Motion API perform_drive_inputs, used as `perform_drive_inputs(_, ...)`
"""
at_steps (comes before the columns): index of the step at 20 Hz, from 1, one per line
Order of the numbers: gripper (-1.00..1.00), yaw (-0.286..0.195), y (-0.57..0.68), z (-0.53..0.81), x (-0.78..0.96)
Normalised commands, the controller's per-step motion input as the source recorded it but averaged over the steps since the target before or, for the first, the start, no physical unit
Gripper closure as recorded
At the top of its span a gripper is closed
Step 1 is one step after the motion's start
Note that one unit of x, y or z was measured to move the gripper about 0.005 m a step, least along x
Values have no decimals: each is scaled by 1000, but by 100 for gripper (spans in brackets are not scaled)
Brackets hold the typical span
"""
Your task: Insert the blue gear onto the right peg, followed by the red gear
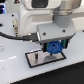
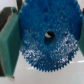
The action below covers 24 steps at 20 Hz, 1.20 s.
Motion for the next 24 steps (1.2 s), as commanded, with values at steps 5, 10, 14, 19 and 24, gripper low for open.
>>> perform_drive_inputs(5,100,0,-33,-101,88)
perform_drive_inputs(10,100,0,-15,76,13)
perform_drive_inputs(14,100,0,-26,141,22)
perform_drive_inputs(19,100,0,-20,290,5)
perform_drive_inputs(24,100,0,-75,62,58)
